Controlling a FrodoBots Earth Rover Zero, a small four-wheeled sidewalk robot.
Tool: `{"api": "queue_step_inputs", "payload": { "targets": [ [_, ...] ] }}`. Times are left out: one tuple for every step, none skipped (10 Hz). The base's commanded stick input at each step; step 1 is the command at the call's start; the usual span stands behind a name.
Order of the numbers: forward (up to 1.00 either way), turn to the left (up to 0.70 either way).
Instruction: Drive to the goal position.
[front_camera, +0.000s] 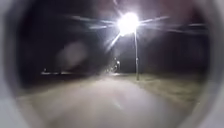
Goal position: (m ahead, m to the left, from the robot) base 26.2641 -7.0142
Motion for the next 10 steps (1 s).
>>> {"api": "queue_step_inputs", "payload": {
  "targets": [
    [0.85, 0.00],
    [0.85, 0.00],
    [0.85, 0.00],
    [0.85, 0.00],
    [0.85, 0.00],
    [0.85, 0.00],
    [0.85, 0.00],
    [0.85, 0.00],
    [0.85, 0.00],
    [0.85, 0.00]
  ]
}}
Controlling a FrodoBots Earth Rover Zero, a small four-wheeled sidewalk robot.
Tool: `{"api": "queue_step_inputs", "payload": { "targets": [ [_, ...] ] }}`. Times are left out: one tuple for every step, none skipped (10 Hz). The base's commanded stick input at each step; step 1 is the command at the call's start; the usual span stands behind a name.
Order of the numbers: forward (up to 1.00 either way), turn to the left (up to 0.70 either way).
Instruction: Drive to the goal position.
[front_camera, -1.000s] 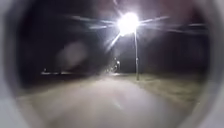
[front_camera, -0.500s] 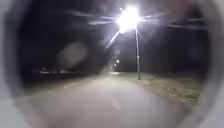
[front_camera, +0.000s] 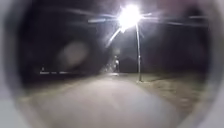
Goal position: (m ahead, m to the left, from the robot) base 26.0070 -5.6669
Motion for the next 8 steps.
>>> {"api": "queue_step_inputs", "payload": {
  "targets": [
    [0.85, 0.00],
    [0.85, 0.00],
    [0.85, 0.00],
    [0.85, 0.00],
    [0.85, 0.00],
    [0.85, 0.00],
    [0.85, 0.00],
    [0.85, 0.00]
  ]
}}
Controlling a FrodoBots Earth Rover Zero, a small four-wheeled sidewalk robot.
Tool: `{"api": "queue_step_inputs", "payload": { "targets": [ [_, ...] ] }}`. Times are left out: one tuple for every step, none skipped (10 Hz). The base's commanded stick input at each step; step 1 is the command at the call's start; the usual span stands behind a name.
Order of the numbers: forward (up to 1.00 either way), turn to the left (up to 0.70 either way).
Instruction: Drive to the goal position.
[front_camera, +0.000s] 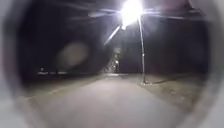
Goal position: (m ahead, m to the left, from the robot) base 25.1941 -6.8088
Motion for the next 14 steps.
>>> {"api": "queue_step_inputs", "payload": {
  "targets": [
    [0.85, 0.00],
    [0.85, 0.00],
    [0.85, 0.02],
    [0.85, 0.08],
    [0.85, 0.15],
    [0.85, 0.10],
    [0.85, 0.05],
    [0.85, 0.03],
    [0.85, 0.03],
    [0.85, 0.03],
    [0.85, 0.03],
    [0.85, 0.03],
    [0.85, 0.03],
    [0.85, 0.03]
  ]
}}
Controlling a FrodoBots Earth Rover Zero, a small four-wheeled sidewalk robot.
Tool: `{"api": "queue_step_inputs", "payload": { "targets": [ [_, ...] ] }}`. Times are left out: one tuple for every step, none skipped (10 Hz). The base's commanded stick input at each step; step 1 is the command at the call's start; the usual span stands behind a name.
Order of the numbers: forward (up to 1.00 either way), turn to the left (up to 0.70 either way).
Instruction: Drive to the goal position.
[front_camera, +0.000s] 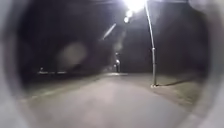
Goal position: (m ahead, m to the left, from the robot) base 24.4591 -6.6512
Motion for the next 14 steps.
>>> {"api": "queue_step_inputs", "payload": {
  "targets": [
    [0.85, 0.03],
    [0.85, 0.03],
    [0.85, 0.01],
    [0.85, -0.01],
    [0.85, -0.04],
    [0.85, -0.06],
    [0.85, -0.09],
    [0.85, -0.07],
    [0.85, -0.04],
    [0.85, -0.02],
    [0.85, 0.00],
    [0.85, -0.06],
    [0.85, -0.08],
    [0.85, -0.06]
  ]
}}
